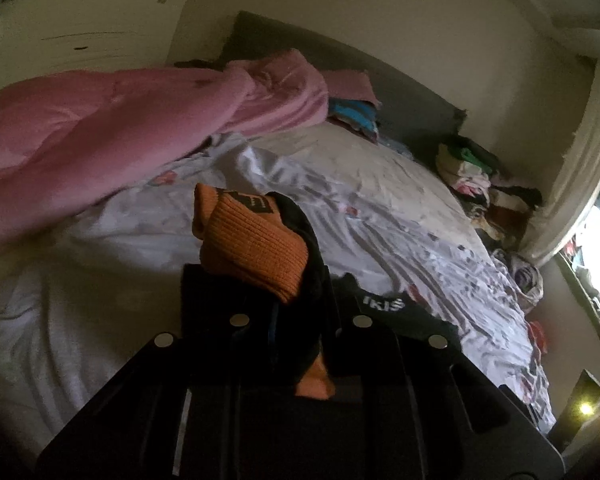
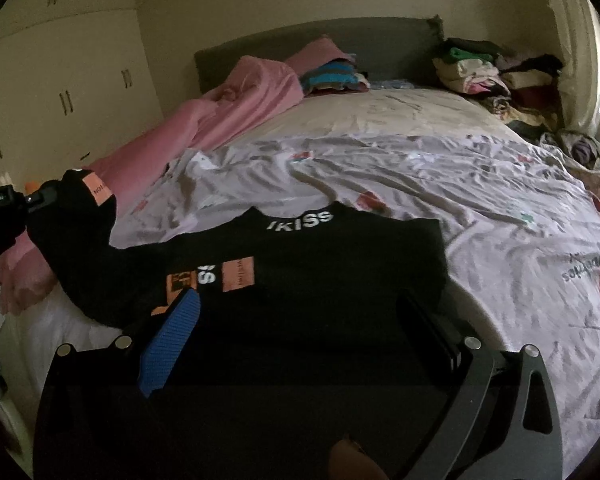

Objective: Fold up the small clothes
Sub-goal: 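Lift the held sleeve and carry it across the sweatshirt body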

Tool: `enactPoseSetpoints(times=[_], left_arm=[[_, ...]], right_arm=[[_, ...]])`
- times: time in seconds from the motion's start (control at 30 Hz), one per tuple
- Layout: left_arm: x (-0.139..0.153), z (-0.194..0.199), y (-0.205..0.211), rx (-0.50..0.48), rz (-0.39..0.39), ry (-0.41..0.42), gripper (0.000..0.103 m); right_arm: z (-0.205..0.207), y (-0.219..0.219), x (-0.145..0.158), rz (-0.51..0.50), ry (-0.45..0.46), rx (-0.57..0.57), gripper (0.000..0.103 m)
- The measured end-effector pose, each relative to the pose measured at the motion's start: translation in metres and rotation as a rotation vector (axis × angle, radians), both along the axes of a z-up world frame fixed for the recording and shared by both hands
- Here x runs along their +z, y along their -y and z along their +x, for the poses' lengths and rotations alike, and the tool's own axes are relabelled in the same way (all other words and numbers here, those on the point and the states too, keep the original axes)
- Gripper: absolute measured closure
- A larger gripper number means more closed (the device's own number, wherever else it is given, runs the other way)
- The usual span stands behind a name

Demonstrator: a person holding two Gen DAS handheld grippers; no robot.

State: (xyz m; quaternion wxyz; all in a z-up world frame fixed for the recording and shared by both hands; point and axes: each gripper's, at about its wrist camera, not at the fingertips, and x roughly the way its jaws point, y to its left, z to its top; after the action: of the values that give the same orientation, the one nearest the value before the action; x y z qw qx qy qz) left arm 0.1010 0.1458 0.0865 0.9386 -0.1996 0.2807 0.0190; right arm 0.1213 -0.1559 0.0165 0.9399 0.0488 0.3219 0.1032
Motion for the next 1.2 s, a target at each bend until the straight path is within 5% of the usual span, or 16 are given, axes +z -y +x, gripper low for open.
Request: enactPoseSetpoints(times=[0.5,1.2], left_arm=[[-0.006,0.024,0.081,-0.167,0.006,0.006,0.094],[-0.106,0.054,0.181,-0.523,0.035,-0.184,0.087]], right_arm=[[-0.01,0.063,0.0,0.059,0.008,-0.109,0.005],[-0.014,0.138,-0.018,0.075,-0.034,-0.305,0.005]])
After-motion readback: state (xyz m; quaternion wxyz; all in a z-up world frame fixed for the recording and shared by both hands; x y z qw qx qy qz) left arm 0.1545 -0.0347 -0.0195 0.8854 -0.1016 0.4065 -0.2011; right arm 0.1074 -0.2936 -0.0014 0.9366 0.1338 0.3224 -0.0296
